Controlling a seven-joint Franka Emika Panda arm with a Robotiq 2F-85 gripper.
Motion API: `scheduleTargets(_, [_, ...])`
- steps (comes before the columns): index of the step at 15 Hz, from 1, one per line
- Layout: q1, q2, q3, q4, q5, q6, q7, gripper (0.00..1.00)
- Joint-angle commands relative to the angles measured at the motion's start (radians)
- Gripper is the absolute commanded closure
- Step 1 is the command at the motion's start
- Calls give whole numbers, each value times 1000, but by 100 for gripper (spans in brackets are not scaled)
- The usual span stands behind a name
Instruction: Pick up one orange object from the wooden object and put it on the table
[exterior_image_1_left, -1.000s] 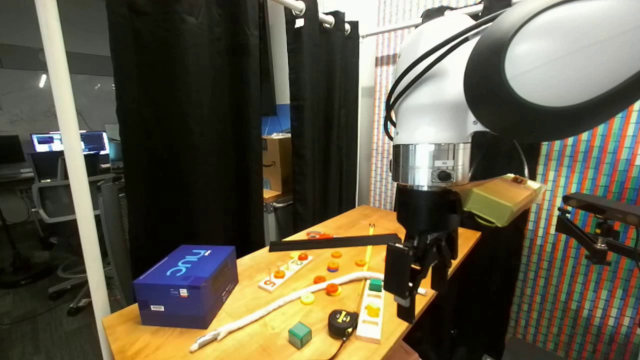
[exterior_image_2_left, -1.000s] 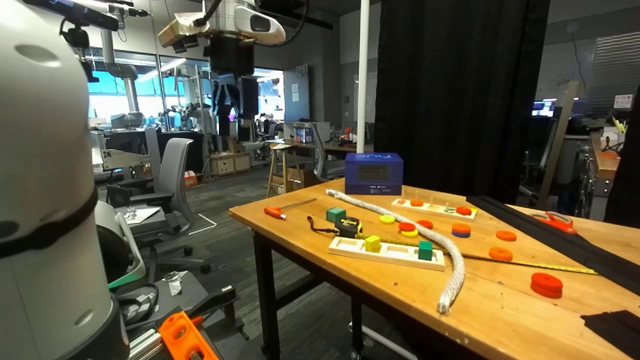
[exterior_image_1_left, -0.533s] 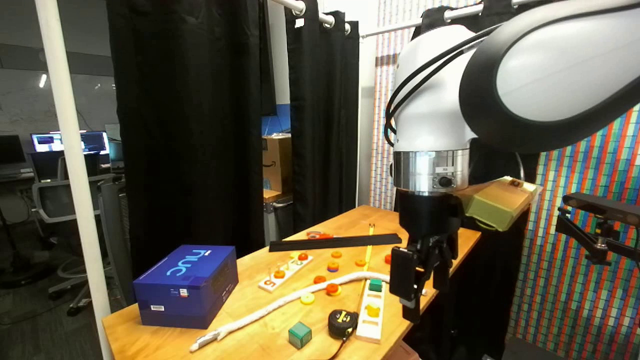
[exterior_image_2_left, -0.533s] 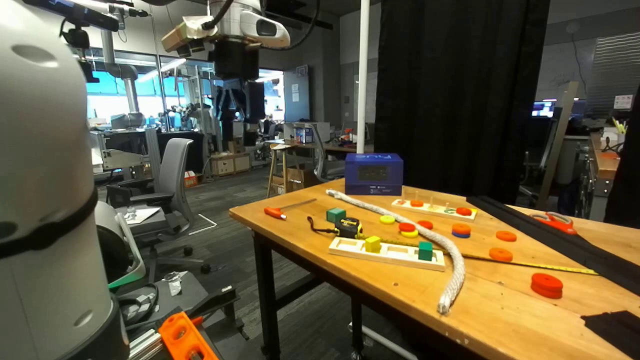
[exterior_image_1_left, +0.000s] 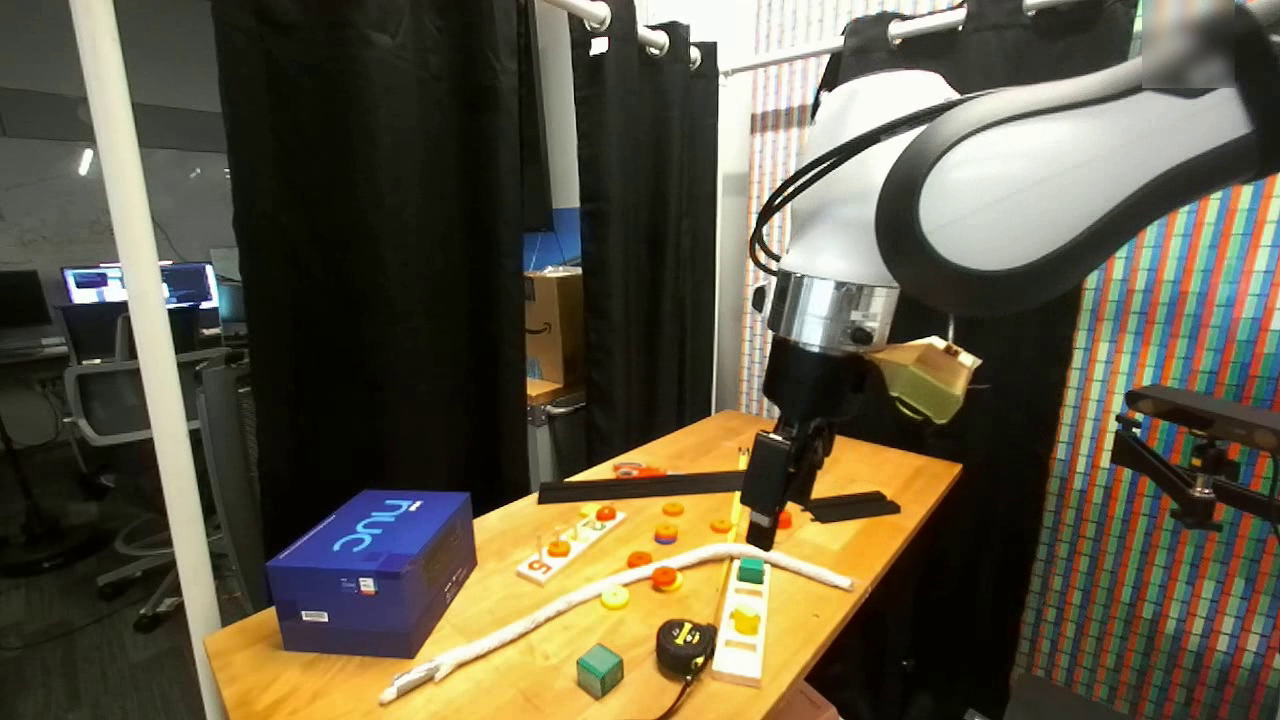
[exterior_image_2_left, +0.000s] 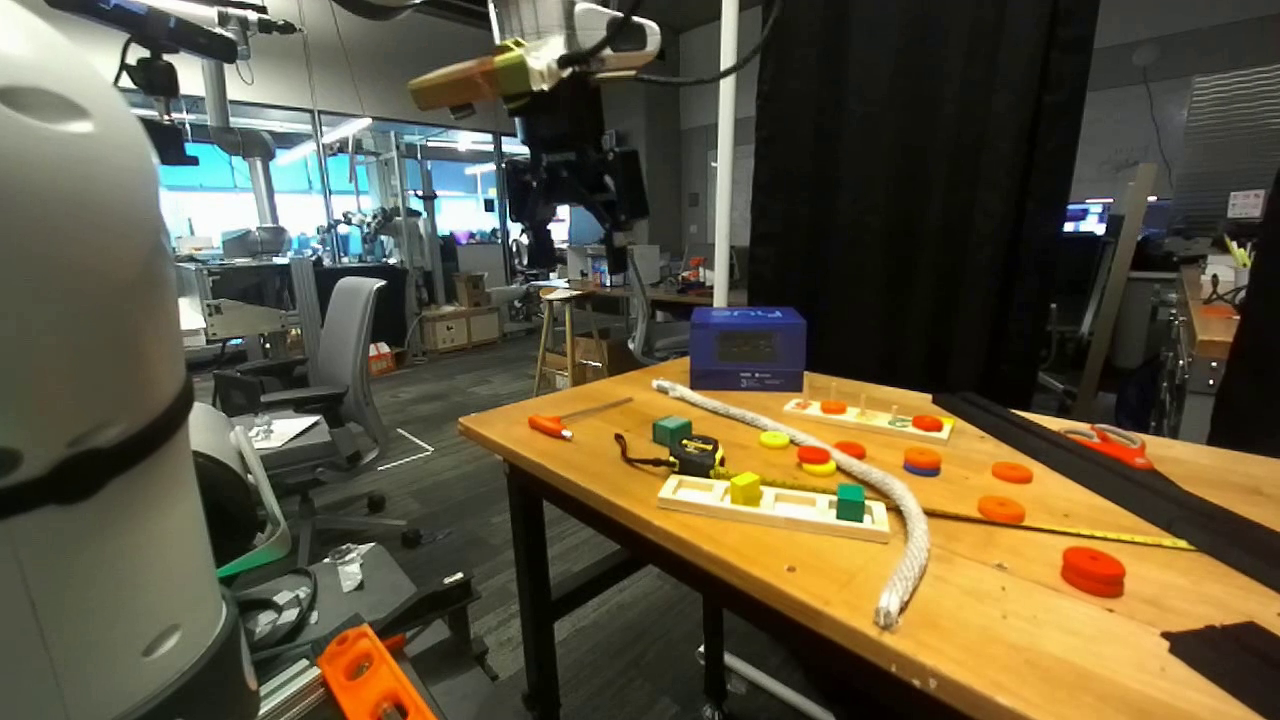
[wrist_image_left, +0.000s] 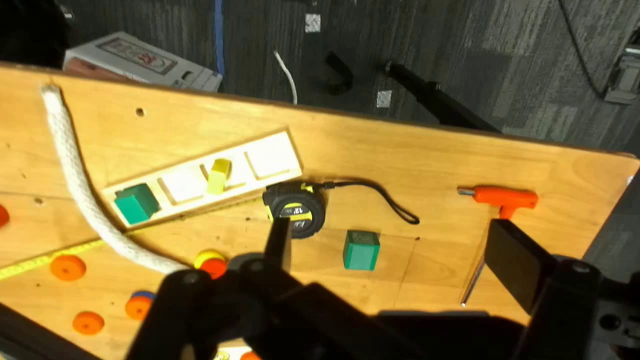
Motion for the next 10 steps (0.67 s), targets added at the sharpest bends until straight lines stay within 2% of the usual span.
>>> scheduleTargets(1, [34,155,-91,45,19,181,-173,0])
scheduleTargets(5, [90,377,-206,133,91,320,-389,0])
scheduleTargets(8, [107,562,-259,260,204,294,-537,0])
scheduleTargets(10, [82,683,-247,372,253,240,-646,0])
